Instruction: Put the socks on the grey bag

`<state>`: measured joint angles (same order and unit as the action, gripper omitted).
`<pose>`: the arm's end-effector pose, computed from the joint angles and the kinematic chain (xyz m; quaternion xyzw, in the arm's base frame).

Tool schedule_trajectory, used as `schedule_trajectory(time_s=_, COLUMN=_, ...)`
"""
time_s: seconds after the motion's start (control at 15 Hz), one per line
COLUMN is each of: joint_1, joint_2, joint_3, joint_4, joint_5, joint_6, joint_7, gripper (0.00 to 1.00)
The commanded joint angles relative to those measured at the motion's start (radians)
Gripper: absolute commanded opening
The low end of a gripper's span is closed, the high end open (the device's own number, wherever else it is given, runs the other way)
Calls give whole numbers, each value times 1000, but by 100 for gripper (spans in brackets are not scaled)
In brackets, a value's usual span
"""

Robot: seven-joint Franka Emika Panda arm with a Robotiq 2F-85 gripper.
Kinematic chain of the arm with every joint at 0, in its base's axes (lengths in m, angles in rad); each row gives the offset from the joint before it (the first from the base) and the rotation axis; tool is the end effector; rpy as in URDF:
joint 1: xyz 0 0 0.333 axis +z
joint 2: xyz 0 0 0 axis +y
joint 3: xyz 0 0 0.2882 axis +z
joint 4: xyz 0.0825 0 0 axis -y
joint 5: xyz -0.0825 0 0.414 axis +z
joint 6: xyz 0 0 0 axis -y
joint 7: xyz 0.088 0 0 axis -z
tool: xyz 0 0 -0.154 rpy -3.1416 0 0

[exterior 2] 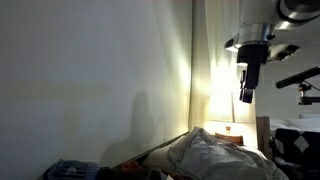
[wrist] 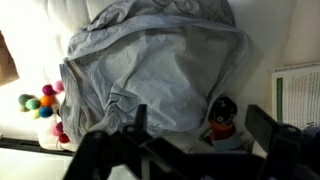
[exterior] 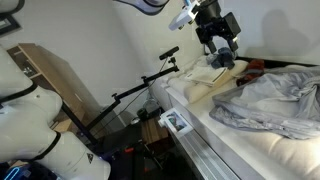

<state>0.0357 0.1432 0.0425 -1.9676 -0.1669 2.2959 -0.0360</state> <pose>0.6344 0.0400 0.3299 0.9881 0.1053 0.0936 0.0623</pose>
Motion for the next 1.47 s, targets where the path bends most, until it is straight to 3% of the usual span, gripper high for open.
schedule_trajectory(time_s=0.0, joint_1=21, joint_2=102, joint_3=15, joint_4=104, joint_5=-2, joint_6=-48, joint_7=-58, gripper=100)
schedule_trajectory(time_s=0.4, joint_1=58, joint_2=296, joint_3=96, joint_4=256, joint_5=1, joint_6=-24, joint_7=-305, gripper=100)
schedule_trajectory(time_s=0.8, joint_1=85, joint_2=514, joint_3=68, joint_4=477, joint_5=-31, joint_6=-40, joint_7=-310, gripper=100)
schedule_trajectory(time_s=1.07, joint_1=87, joint_2=645, joint_3=40, joint_4=654, joint_5=-31, joint_6=-137, joint_7=-308, gripper=100)
schedule_trajectory(time_s=1.13, joint_1=75, joint_2=577, joint_3=55, joint_4=532, joint_5=-17, joint_6=-54, joint_7=-307, gripper=100)
schedule_trajectory(time_s=1.4, joint_1=74, joint_2=602, joint_3=55, joint_4=553, joint_5=-16, joint_6=-60, joint_7=-307, gripper=100)
